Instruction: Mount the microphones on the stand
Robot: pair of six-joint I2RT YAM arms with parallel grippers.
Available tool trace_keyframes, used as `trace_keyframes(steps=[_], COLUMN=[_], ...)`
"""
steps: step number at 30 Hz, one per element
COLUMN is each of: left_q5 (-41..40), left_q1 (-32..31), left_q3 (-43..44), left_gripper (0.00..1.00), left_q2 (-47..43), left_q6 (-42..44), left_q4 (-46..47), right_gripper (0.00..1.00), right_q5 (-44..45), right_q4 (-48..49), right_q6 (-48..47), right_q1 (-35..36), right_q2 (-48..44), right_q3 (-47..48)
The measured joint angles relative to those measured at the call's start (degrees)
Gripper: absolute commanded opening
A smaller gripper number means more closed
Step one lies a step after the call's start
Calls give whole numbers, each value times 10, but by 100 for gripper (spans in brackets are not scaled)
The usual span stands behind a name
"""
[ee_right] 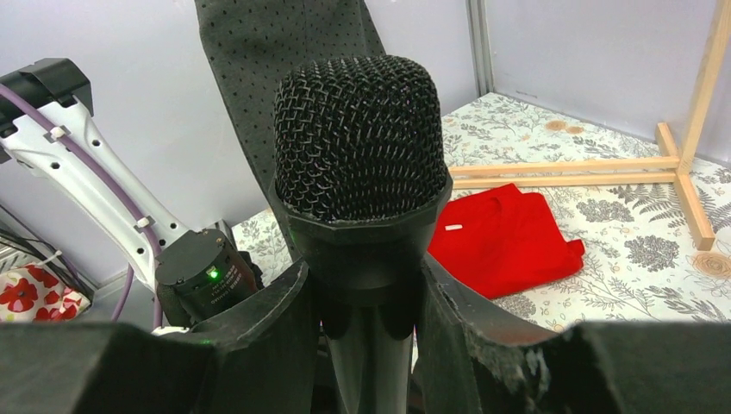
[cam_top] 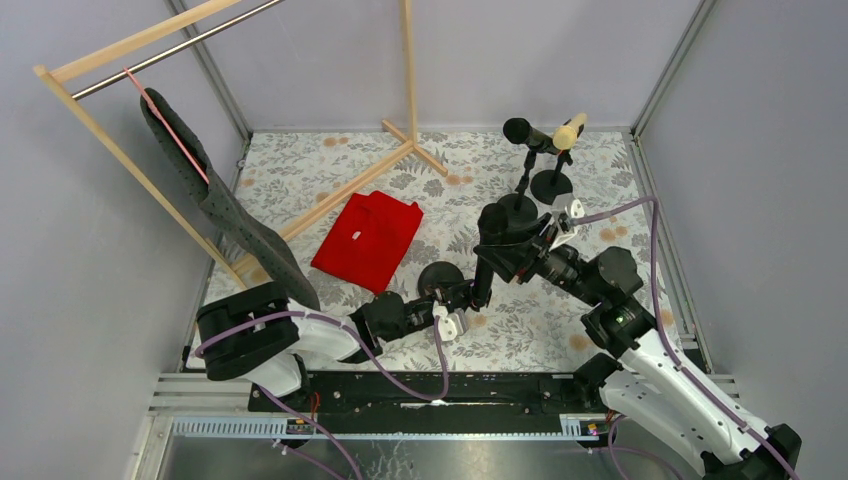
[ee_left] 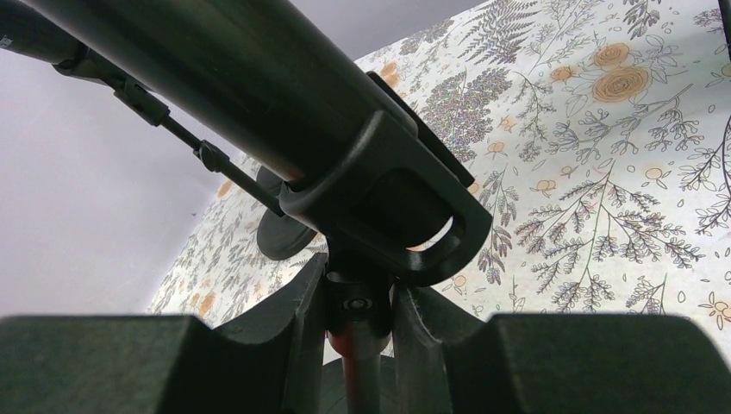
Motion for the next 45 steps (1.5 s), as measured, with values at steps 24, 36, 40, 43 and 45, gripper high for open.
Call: trace_keyframes(steps=[24,36,40,43,45], left_q5=[-6,-7,-7,-7,-8], left_q1=[-2,-2,-2,-2,-3], left_q3=[-3,-7,-9,-9,-9], left_gripper=[0,0,0,0,0], left_q2=[9,11,14,14,14], left_q6=[0,0,0,0,0], left_q4=[17,28,34,35,35], right_gripper=[0,0,0,0,0], right_q5=[14,29,37,42,46], right_q4=[29,50,54,55,56], right_q6=[-3,-8,-9,-10,-10], right_q1=[11,29,35,38,41], right_q2=[-15,-12,-14,-16,-17], right_q3=[-40,-56,-61,-64,-67])
